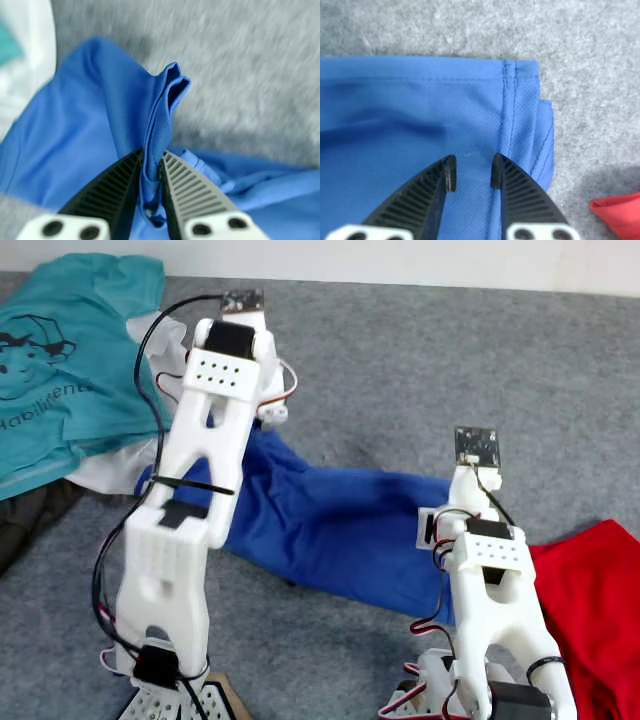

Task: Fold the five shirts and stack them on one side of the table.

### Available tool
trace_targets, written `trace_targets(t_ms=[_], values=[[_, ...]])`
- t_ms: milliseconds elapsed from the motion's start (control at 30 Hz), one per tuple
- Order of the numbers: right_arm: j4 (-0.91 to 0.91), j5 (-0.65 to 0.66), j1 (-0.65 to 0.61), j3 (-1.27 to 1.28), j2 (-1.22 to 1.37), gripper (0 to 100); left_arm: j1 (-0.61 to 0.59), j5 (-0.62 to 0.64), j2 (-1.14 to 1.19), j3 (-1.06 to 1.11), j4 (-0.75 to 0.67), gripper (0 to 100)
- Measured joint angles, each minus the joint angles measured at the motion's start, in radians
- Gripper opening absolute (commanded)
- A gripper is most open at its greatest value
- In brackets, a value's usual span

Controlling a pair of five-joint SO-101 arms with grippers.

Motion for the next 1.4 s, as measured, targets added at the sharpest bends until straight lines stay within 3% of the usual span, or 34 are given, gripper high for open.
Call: trace_targets(t_ms=[233,567,767,1033,1200,1400], values=[[0.0,0.0,-0.003,0.0,0.0,13.1,-0.038,0.002,-0.292,0.374,-0.098,1],[-0.02,0.0,-0.003,0.0,0.0,13.1,-0.061,-0.002,-0.6,1.109,-0.514,1],[-0.02,0.0,-0.012,0.0,0.0,13.1,-0.1,-0.089,-0.638,1.247,-0.597,5],[-0.029,0.0,-0.012,0.0,0.008,13.1,-0.101,-0.12,-0.651,1.409,-0.641,38],[-0.029,0.029,-0.012,-0.003,0.091,13.1,-0.104,-0.12,-0.669,1.419,-0.641,39],[-0.029,0.044,-0.012,-0.026,0.121,13.1,-0.103,-0.121,-0.856,1.364,-0.563,39]])
